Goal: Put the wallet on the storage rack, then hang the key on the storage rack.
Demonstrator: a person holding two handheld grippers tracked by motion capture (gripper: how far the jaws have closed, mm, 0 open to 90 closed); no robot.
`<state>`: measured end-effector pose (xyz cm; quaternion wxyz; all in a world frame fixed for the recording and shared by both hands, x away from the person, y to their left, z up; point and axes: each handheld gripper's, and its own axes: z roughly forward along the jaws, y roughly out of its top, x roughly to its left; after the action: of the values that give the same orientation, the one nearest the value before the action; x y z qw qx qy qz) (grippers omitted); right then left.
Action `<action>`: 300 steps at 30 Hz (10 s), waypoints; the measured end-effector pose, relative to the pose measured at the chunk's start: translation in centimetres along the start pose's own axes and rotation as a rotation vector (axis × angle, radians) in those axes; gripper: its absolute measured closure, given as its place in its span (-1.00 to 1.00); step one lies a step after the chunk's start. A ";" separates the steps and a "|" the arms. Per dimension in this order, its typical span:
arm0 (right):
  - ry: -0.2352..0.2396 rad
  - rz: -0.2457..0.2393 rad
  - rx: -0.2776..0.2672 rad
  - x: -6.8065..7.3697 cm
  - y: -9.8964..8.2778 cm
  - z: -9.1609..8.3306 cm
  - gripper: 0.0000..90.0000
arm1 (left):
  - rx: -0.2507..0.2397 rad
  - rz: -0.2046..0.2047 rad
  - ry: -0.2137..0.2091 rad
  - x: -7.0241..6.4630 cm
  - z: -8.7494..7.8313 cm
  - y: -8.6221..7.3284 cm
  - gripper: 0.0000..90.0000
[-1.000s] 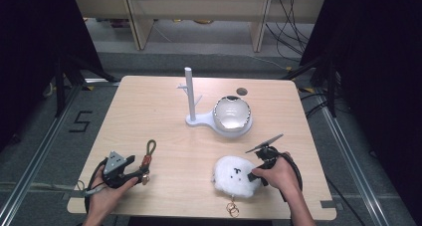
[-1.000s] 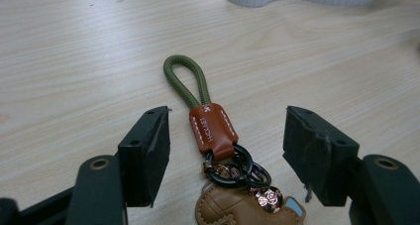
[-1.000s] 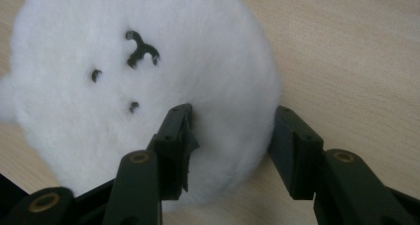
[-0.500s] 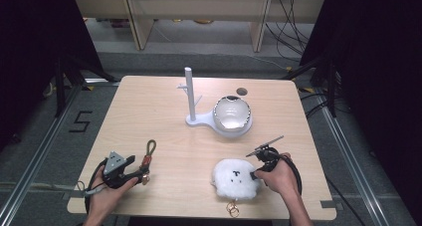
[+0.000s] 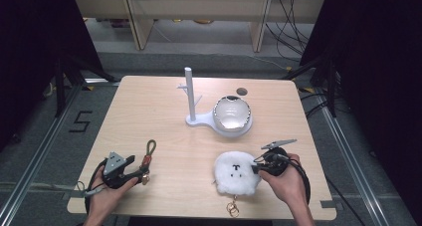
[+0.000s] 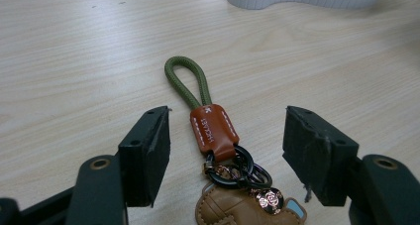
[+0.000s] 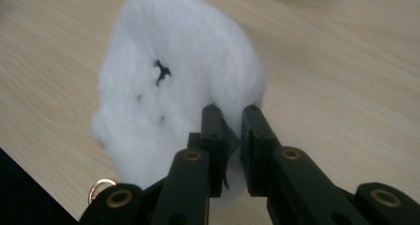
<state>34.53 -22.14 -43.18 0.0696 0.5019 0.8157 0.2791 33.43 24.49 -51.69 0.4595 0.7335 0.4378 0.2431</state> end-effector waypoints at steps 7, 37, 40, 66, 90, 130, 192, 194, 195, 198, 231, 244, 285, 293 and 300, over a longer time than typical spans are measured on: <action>-0.021 -0.018 -0.129 0.8 0.4 -1.8 0.85 | 0.006 -0.013 0.017 -0.1 -0.2 0.0 -0.23; -0.071 -0.024 -0.423 0.0 5.5 -6.0 0.86 | -0.003 -0.024 0.018 0.0 -0.2 -0.2 -0.23; -0.081 -0.033 -0.435 -0.3 6.1 -6.0 0.86 | -0.001 -0.023 0.019 0.1 -0.2 -0.2 -0.23; -0.123 -0.029 -0.538 -2.6 11.2 -6.1 0.86 | -0.001 -0.029 0.026 0.0 -0.2 -0.3 -0.23; -0.118 -0.018 -0.540 -4.2 13.7 -3.3 0.86 | 0.000 -0.028 0.026 0.1 -0.2 -0.3 -0.23; -0.234 -0.070 -0.278 -5.1 13.9 3.3 0.78 | -0.011 -0.010 0.008 0.3 0.0 -0.4 -0.23; -0.131 0.119 -0.023 -3.9 -0.9 2.4 0.25 | 0.524 -0.014 0.003 1.4 3.3 7.4 -0.03; -0.110 0.155 -0.021 -3.7 -0.9 2.3 0.25 | 0.564 -0.028 0.008 1.2 4.1 7.3 0.02; -0.112 0.136 -0.029 -3.8 -0.9 2.3 0.24 | 0.596 -0.037 0.006 1.1 4.4 7.3 0.04; -0.110 0.137 -0.032 -4.0 -1.0 2.3 0.24 | 0.664 -0.055 0.016 0.7 5.1 7.2 0.09; -0.028 0.130 -0.041 -3.7 -1.0 2.6 0.20 | 0.796 -0.061 0.074 0.3 6.7 7.1 0.48; -0.042 0.166 -0.065 -3.5 -1.1 2.8 0.18 | 0.712 0.047 0.029 0.6 5.0 6.1 0.52; -0.054 0.091 -0.163 -3.5 -1.6 3.5 0.14 | 0.082 -0.026 -0.050 -0.4 0.2 4.9 0.53; -0.055 0.099 -0.175 -3.3 -1.8 3.5 0.14 | -0.011 -0.017 -0.036 -0.7 -0.1 5.3 0.53; -0.057 0.105 -0.180 -3.2 -1.8 3.6 0.14 | -0.057 -0.014 -0.050 -1.1 -0.2 5.9 0.53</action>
<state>36.13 -24.14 -47.68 0.1228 0.5433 0.7576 0.3401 35.17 22.52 -46.31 0.4928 0.7228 0.4244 0.2337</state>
